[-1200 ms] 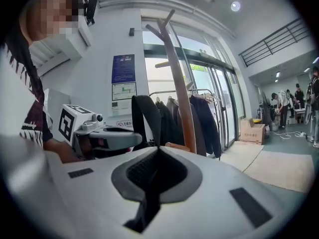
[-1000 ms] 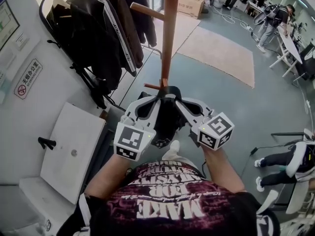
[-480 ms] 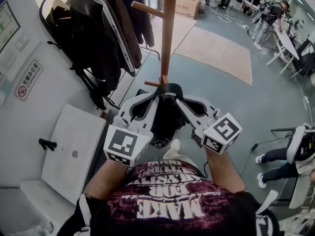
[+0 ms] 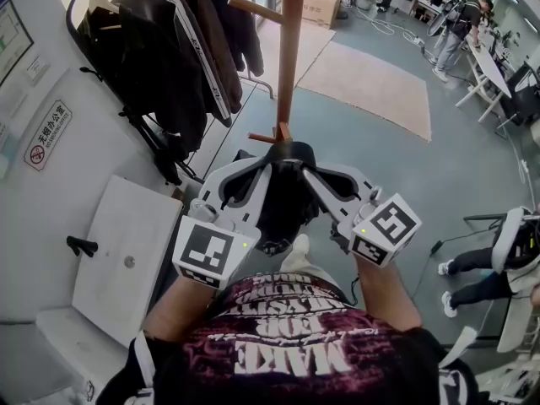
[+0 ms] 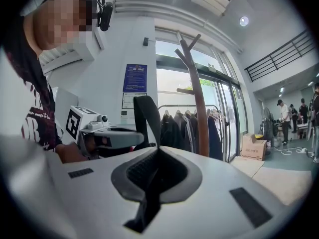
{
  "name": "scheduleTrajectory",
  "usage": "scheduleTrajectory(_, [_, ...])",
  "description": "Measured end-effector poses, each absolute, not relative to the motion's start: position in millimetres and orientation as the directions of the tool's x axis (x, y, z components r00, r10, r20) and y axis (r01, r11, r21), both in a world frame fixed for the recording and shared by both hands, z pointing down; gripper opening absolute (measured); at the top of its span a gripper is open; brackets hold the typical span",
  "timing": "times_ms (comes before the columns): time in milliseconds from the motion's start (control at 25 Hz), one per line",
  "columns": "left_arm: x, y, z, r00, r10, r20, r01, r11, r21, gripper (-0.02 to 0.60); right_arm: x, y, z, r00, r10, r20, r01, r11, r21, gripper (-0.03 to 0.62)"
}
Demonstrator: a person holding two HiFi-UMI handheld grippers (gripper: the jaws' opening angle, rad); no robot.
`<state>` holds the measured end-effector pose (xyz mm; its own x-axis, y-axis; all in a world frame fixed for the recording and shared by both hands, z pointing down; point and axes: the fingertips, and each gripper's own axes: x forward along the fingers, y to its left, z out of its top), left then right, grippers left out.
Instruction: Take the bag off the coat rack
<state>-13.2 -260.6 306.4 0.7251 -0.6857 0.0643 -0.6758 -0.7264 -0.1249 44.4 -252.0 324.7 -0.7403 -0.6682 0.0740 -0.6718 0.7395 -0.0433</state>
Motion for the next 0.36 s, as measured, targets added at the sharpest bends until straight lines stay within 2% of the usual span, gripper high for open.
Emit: scheduleTrajectory(360, [-15.7,-258.7,306.6,0.735,-0.675,0.066,-0.664,-0.736,-0.130,0.009,40.5,-251.7,325.5,-0.737,-0.670,0.086,-0.675,0.737,-0.037,0.009])
